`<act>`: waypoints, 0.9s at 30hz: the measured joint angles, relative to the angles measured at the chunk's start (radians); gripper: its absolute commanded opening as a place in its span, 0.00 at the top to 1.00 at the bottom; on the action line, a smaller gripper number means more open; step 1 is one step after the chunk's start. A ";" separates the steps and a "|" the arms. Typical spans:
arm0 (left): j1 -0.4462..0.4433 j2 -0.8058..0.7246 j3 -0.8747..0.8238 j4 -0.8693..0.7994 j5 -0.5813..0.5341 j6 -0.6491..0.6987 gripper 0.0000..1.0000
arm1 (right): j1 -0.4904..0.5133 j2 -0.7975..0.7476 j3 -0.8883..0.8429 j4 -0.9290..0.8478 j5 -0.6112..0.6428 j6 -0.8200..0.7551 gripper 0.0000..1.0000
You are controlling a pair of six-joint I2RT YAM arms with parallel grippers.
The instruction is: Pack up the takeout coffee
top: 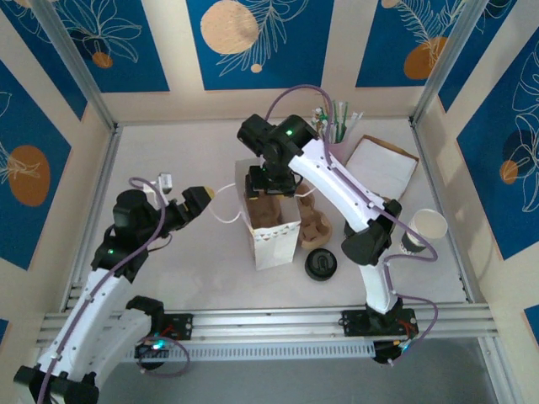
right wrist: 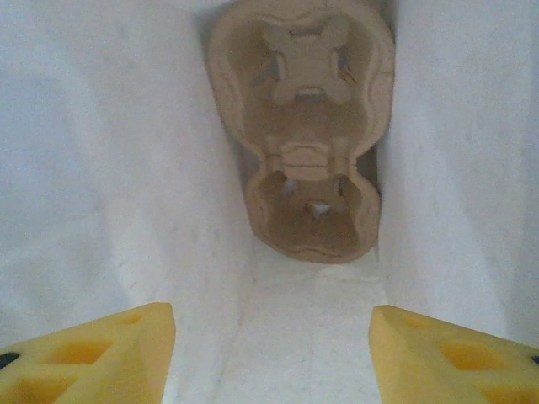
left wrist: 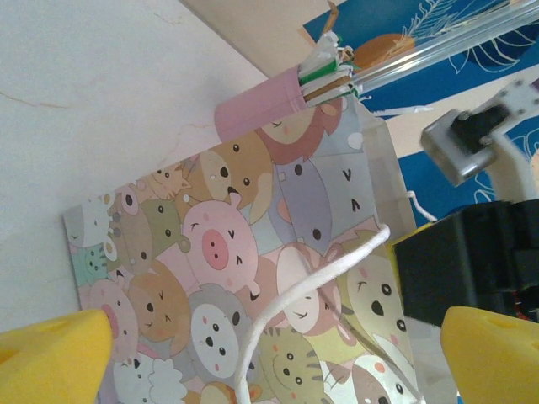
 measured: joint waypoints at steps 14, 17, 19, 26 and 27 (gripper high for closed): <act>0.001 -0.107 0.130 -0.158 -0.101 0.125 0.00 | 0.040 -0.311 -0.161 0.154 -0.015 -0.035 0.01; 0.001 -0.126 0.156 -0.184 -0.101 0.151 0.00 | 0.040 -0.417 -0.254 0.251 -0.032 -0.046 0.00; 0.001 -0.143 0.180 -0.203 -0.101 0.165 0.00 | 0.034 -0.488 -0.315 0.312 -0.037 -0.057 0.01; 0.001 -0.194 0.231 -0.264 -0.096 0.209 0.00 | -0.037 -0.757 -0.544 0.428 -0.033 -0.079 0.01; 0.001 -0.199 0.231 -0.278 -0.096 0.211 0.00 | -0.058 -0.801 -0.585 0.436 -0.033 -0.081 0.01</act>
